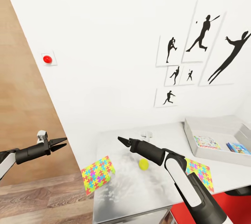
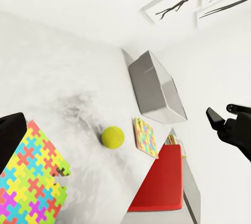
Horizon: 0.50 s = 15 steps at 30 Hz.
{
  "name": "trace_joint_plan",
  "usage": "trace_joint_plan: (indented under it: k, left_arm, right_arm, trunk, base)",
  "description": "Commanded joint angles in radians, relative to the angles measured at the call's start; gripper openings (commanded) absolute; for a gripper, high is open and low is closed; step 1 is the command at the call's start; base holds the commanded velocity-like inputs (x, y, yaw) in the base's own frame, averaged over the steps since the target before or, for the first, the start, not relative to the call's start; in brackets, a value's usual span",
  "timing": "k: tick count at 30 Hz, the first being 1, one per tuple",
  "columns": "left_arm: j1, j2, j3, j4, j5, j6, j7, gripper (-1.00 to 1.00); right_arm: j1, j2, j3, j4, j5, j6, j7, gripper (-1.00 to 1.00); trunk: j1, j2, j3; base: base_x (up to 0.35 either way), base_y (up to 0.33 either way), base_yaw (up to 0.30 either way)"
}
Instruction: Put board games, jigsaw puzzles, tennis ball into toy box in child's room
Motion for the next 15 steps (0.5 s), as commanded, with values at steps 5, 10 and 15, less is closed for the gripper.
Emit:
trace_joint_plan:
  k: [5,10,15]
  left_arm:
    - [-0.001,0.000,-0.004,0.001,0.008,0.007,0.000,1.00]
    - [-0.001,0.000,-0.004,0.001,0.008,0.007,0.000,1.00]
    - [-0.001,-0.001,-0.005,0.001,0.008,0.006,0.000,1.00]
  right_arm:
    - [-0.001,-0.001,0.001,0.000,0.000,0.002,0.002,1.00]
    - [-0.001,-0.001,-0.001,0.000,0.001,0.003,0.002,1.00]
    - [-0.001,-0.002,-0.004,0.000,0.001,0.003,0.002,1.00]
  trunk:
    - [0.001,-0.002,0.006]
    - [0.001,-0.002,0.014]
    - [0.001,-0.002,0.023]
  base:
    - [0.000,0.000,0.000]
    - [0.000,0.000,0.000]
    - [0.000,0.000,0.000]
